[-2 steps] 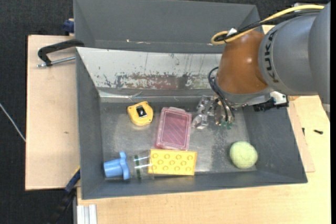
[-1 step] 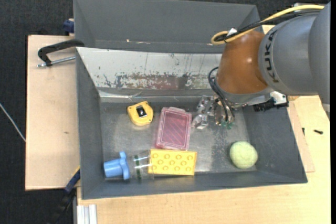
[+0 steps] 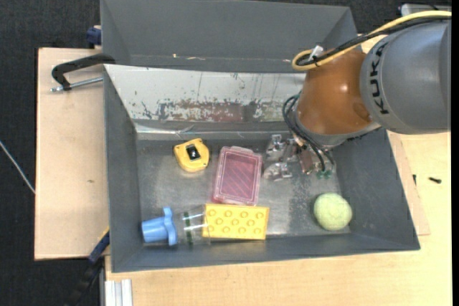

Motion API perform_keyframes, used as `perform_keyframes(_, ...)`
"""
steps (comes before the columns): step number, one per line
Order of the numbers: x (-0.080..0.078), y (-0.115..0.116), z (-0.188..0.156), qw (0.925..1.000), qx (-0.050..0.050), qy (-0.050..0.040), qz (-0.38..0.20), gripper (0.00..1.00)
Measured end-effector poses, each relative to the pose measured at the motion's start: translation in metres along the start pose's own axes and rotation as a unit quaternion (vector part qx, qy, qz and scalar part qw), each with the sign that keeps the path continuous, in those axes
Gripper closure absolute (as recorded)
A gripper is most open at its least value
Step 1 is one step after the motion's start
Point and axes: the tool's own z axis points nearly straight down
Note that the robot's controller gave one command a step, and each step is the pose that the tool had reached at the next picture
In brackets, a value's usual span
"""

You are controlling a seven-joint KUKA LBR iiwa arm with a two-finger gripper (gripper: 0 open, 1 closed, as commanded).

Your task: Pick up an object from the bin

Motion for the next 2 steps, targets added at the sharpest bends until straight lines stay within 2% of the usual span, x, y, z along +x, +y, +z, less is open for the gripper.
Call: perform_keyframes(2,0.0002,-0.0001,0.0,1.0,0.0,0.0002,0.0,1.0)
